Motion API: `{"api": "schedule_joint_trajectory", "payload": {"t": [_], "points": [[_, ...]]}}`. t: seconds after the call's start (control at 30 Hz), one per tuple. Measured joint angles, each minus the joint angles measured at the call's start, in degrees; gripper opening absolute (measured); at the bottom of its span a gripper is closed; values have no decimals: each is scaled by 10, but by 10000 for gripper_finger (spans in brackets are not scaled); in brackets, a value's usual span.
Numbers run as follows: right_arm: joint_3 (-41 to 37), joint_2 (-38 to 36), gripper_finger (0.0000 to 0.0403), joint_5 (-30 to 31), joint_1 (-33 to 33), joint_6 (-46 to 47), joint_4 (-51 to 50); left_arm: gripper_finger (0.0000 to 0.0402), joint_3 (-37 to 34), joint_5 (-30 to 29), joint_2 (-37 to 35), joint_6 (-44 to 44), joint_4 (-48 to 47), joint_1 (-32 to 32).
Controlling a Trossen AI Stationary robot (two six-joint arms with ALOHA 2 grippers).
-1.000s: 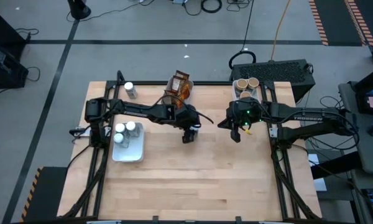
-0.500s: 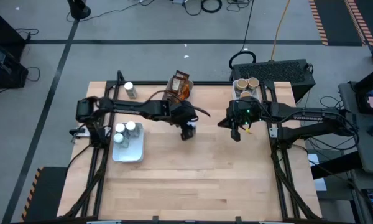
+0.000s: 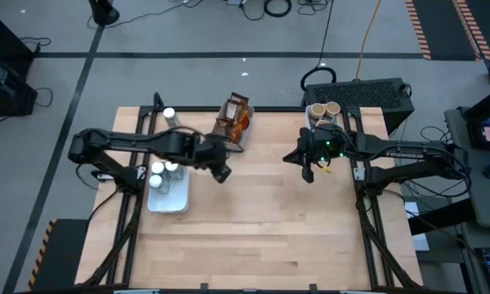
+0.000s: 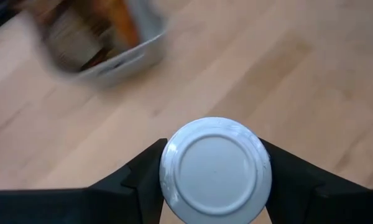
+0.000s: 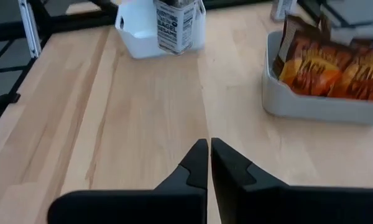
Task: Sort spices by type
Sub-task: Put the white spice bottle into the bottom white bin
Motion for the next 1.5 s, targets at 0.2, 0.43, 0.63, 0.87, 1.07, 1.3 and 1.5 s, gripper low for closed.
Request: {"api": "schedule_joint_trajectory", "payload": {"t": [0.2,0.43,0.63,0.87,1.07,1.3,1.5], "points": [[0,0,0,0,0,-16,19,210,0,-40,-21,-147,-124,-49],[0,13,0,-1,0,-25,38,210,0,-40,-21,-257,-232,-112],[0,46,0,-39,0,-20,64,210,-23,-49,-47,-336,-260,-154],[0,83,0,-63,0,-8,101,210,-96,-62,-108,-400,-256,-166],[0,99,0,-63,0,16,143,210,-169,-60,-153,-425,-217,-166],[0,99,0,-63,0,23,146,210,-238,-38,-181,-441,-173,-166],[0,99,0,-62,0,18,147,210,-257,-32,-182,-446,-171,-166]]}}
